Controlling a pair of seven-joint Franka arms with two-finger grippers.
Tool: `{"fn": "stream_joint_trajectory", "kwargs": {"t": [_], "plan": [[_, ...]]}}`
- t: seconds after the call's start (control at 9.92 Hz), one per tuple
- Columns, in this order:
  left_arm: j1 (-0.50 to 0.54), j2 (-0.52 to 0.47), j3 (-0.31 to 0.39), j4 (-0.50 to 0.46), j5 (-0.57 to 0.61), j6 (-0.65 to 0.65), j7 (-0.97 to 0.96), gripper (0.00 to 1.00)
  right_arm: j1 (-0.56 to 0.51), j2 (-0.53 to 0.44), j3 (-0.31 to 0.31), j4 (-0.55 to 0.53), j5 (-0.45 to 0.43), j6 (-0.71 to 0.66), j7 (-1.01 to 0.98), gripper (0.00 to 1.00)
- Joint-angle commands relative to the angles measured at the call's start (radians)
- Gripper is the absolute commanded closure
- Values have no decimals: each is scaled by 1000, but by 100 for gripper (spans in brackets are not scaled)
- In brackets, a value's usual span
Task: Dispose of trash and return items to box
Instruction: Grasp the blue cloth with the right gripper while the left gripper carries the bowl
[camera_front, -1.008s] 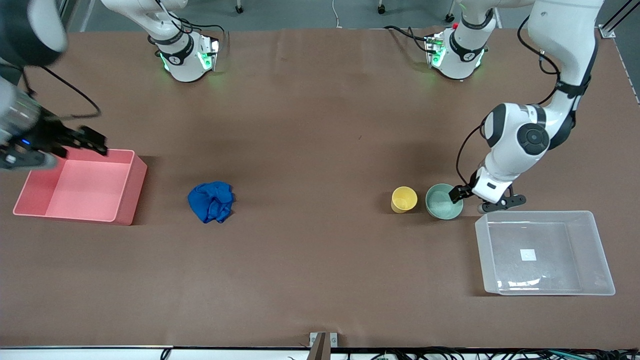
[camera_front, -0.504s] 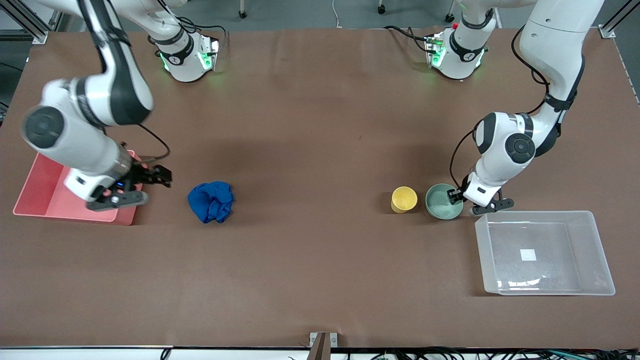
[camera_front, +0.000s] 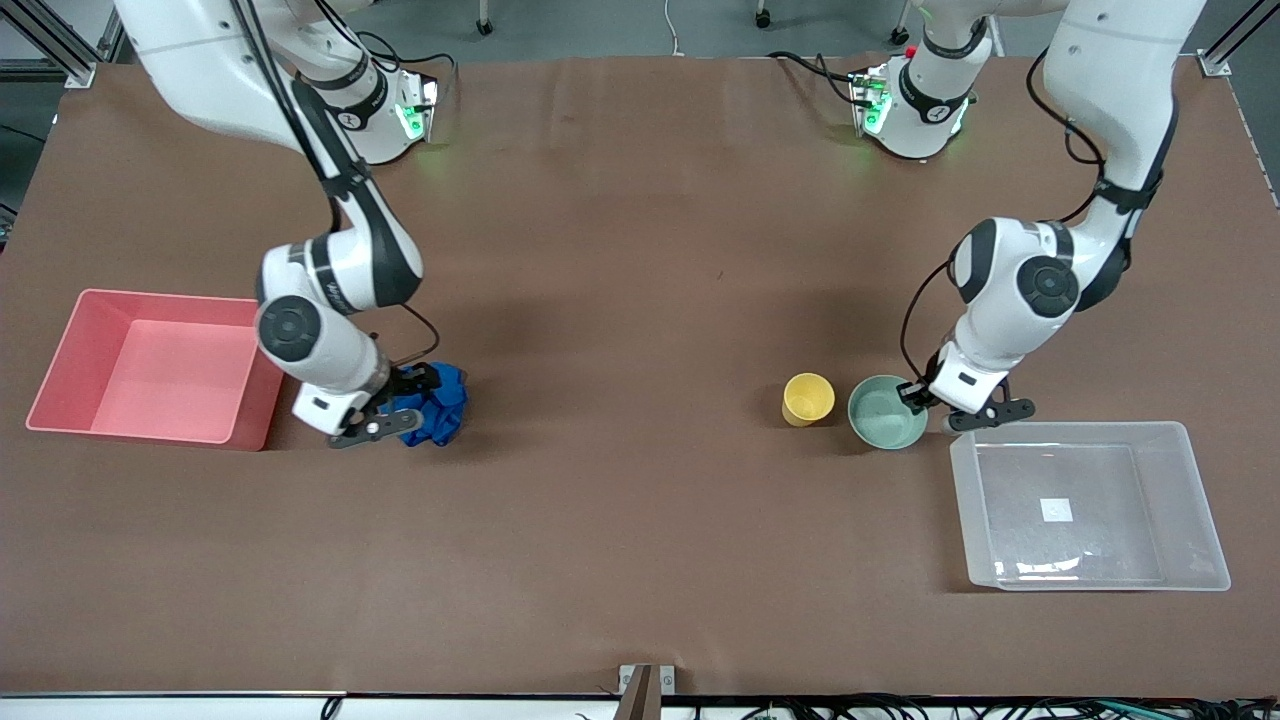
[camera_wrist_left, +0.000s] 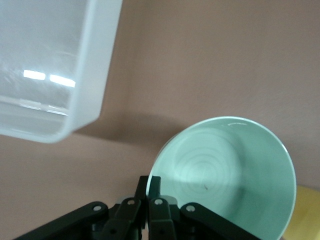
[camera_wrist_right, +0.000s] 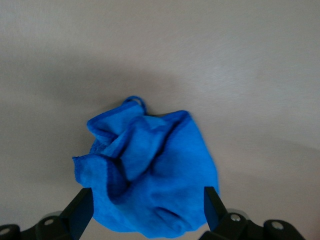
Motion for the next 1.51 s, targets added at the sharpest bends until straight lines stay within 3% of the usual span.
{"fn": "stream_joint_trajectory", "kwargs": {"t": [0.0,0.4,0.5,0.71,0.81,0.91,1.41], "plan": [[19,-55,6,109,-3,-180,68,100,17,-5,-6,-19,8,-3,10,3],[205,111,8,399,64,-233,453,100,28,29,-6,-39,8,16,10,9],[248,173,8,468,69,-233,553,100,30,33,-6,-50,8,37,10,30],[299,268,5,518,67,-230,635,100,40,45,-6,-67,8,63,9,79],[304,294,5,533,64,-229,635,100,41,45,-6,-72,8,62,9,90],[302,323,5,558,61,-229,636,100,41,45,-6,-72,8,59,9,94],[292,428,0,601,58,-217,620,99,31,35,-7,-69,8,37,7,96]]}}
